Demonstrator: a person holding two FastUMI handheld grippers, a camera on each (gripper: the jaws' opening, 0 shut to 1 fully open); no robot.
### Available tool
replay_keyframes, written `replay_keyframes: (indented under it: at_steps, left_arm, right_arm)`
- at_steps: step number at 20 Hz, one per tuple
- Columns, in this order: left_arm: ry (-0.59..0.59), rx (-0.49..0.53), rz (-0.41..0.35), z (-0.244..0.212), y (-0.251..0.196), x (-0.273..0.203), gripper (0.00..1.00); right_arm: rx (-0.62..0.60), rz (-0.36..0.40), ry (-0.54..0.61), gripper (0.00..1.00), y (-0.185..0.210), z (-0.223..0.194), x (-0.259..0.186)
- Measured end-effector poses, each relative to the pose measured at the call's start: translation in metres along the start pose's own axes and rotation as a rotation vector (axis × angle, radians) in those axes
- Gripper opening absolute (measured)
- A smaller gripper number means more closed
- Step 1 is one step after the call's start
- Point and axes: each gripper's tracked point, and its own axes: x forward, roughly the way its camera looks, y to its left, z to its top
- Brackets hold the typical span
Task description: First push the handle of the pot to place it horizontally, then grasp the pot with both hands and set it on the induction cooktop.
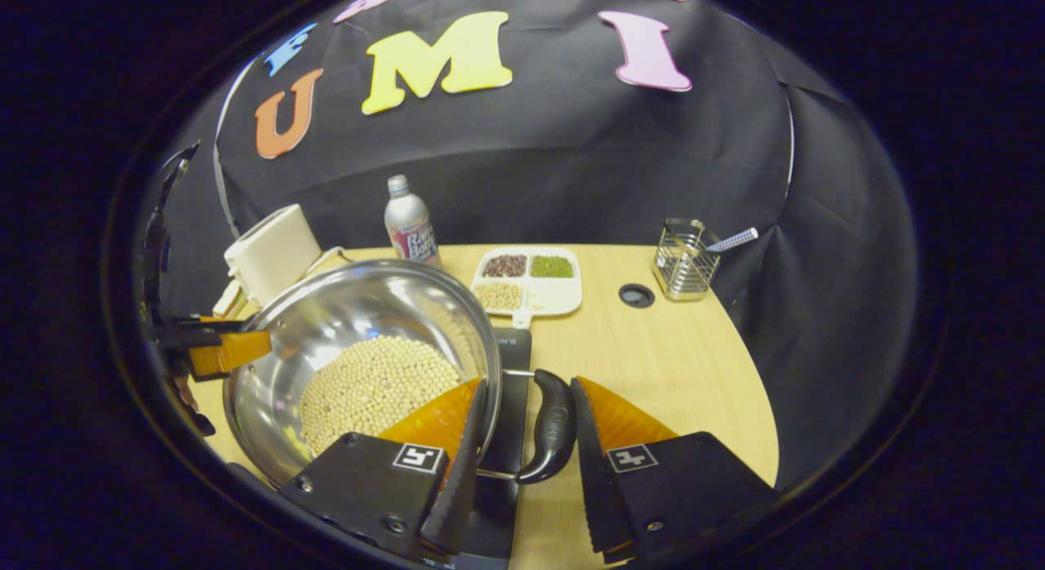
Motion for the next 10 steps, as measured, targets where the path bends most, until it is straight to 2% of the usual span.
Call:
replay_keyframes:
  at_steps: [4,10]
  left_arm:
    - [-0.031,0.030,0.032,-0.0009,0.0002,0.0011,0.62]
    - [-0.066,0.006,0.012,0.0002,-0.0006,-0.0006,0.64]
  right_arm:
    - [-0.019,0.002,-0.024,0.61,-0.0014,0.0036,0.0014]
    - [-0.016,-0.002,-0.021,0.63,-0.0042,0.0025,-0.0013]
